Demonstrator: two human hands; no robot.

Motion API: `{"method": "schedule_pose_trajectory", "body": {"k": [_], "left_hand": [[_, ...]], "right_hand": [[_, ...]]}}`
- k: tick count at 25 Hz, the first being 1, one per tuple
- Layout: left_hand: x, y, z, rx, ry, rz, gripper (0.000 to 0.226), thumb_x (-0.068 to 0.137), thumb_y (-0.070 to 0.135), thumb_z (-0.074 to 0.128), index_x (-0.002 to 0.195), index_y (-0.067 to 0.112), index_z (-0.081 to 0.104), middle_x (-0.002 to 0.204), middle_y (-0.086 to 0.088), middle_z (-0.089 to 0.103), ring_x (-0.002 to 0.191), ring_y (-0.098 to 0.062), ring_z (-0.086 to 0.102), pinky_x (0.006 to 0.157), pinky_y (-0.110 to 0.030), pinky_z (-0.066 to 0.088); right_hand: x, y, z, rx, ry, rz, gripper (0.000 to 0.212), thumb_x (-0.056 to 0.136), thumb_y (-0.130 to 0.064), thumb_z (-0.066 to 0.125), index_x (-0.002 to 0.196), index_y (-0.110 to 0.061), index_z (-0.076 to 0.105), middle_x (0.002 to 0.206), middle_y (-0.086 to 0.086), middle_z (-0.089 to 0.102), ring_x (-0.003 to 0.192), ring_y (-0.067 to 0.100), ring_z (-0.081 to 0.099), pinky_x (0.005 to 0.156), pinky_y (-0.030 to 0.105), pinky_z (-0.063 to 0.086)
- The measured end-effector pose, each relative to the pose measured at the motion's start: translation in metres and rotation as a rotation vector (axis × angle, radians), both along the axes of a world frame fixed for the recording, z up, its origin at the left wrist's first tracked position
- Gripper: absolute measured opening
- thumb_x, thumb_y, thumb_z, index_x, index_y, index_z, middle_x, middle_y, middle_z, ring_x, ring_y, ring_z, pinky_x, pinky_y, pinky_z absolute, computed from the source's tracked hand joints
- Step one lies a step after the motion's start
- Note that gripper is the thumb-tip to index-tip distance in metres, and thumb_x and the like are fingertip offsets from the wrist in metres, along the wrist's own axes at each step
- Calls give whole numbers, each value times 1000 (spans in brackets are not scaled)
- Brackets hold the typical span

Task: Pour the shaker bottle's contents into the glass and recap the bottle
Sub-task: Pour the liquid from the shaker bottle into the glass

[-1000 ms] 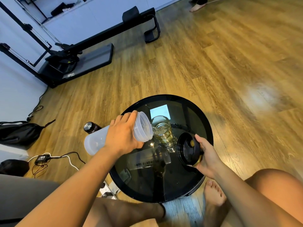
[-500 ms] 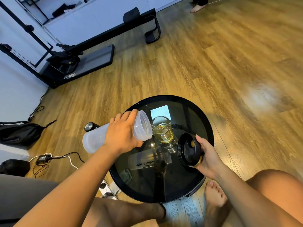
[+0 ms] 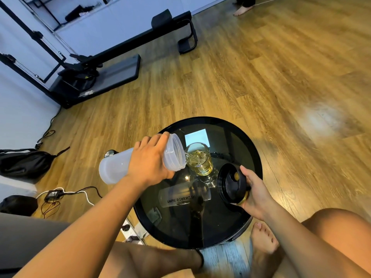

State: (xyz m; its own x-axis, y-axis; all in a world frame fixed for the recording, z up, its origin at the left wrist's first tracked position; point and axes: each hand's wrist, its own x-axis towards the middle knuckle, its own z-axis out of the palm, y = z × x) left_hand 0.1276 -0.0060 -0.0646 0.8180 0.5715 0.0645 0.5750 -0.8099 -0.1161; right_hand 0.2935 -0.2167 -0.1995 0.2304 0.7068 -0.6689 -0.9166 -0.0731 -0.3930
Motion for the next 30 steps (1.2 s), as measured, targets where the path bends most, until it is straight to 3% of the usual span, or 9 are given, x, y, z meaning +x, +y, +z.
{"method": "schedule_pose_trajectory", "body": {"k": [13, 19, 25, 30], "left_hand": [[1, 6, 1, 108, 22, -96, 109, 45, 46, 88, 140, 13, 46, 118, -9, 65, 97, -38, 60, 80, -45, 44], [7, 8, 7, 164, 45, -140, 106, 45, 45, 88, 137, 17, 43, 120, -9, 65, 96, -38, 59, 81, -46, 44], [17, 5, 15, 264, 99, -237, 109, 43, 42, 91, 137, 14, 44, 123, -15, 66, 102, -41, 61, 87, -49, 44], [27, 0, 16, 343, 162, -357, 97, 51, 36, 89, 136, 13, 49, 129, -19, 65, 111, -47, 61, 98, -56, 39]], "right_hand": [[1, 0, -4, 8, 14, 5, 45, 84, -43, 65, 120, -15, 66, 122, 19, 69, 112, 40, 64, 78, 45, 54], [1, 1, -3, 10, 3, 11, 60, 72, -45, 70, 124, -16, 65, 124, 19, 69, 113, 41, 64, 79, 46, 55], [1, -1, -1, 35, 12, 15, 48, 85, -42, 64, 125, -17, 64, 124, 18, 68, 113, 40, 63, 78, 46, 55], [2, -2, -2, 47, 15, 10, 41, 91, -42, 59, 124, -18, 64, 125, 17, 67, 113, 39, 62, 76, 45, 55]]}}
